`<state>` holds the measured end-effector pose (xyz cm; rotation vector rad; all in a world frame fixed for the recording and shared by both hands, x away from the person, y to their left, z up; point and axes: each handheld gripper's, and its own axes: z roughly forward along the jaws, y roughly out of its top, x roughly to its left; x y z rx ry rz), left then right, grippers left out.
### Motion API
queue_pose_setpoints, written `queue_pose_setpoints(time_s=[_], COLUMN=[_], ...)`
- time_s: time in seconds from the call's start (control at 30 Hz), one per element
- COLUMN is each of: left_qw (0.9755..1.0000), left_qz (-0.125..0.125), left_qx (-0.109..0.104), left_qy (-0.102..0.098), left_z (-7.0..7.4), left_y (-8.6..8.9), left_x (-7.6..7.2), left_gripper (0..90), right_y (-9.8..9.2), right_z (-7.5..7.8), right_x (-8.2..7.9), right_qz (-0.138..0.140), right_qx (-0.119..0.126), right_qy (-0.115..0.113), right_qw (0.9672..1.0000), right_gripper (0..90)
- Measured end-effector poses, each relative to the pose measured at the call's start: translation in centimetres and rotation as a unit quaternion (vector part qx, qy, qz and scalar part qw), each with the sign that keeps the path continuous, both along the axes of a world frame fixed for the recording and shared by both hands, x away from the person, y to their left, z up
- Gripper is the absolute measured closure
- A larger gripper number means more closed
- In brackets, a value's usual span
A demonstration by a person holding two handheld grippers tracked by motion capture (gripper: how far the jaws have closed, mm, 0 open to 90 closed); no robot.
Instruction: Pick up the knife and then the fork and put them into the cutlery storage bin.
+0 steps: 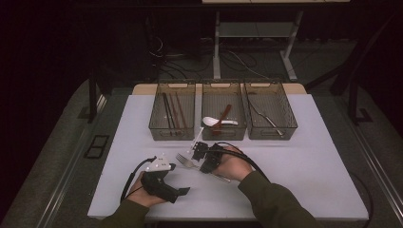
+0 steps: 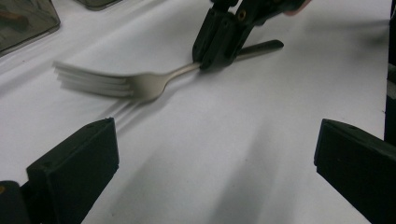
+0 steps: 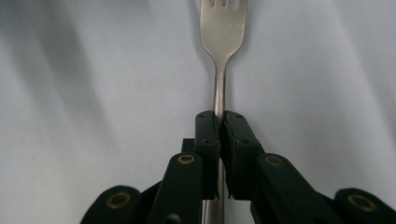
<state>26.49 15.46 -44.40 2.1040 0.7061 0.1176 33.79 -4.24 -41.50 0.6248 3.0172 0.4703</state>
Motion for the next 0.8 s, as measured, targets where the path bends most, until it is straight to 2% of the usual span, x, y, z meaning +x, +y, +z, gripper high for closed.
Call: queue_pose_setpoints(time_s=[0.27,0.47,0.7,0.8], left_qw=[0.9999,0.9999,0.9998,0.9998], left_qz=[-0.006,-0.013,-0.014,-0.015], left_qx=[-0.011,-0.010,-0.009,-0.008], left_qy=[-0.001,-0.003,-0.005,-0.003], left_z=[-0.1,0.0,-0.1,-0.1], left_y=[-0.1,-0.1,-0.1,-0.1], left_x=[0.0,0.0,0.0,0.1], left_gripper=[0.0,0.0,0.0,0.0], right_y=[-3.7,-6.3,-9.3,-10.8], right_z=[0.4,1.0,1.9,2.3], right_x=[0.5,0.5,0.4,0.4], right_qz=[-0.022,-0.044,-0.069,-0.083], right_qx=[0.050,0.087,0.129,0.151], right_qy=[0.002,-0.002,-0.016,-0.016], right_qw=[0.9985,0.9952,0.9891,0.9849], right_gripper=[84.9,84.9,84.9,84.9])
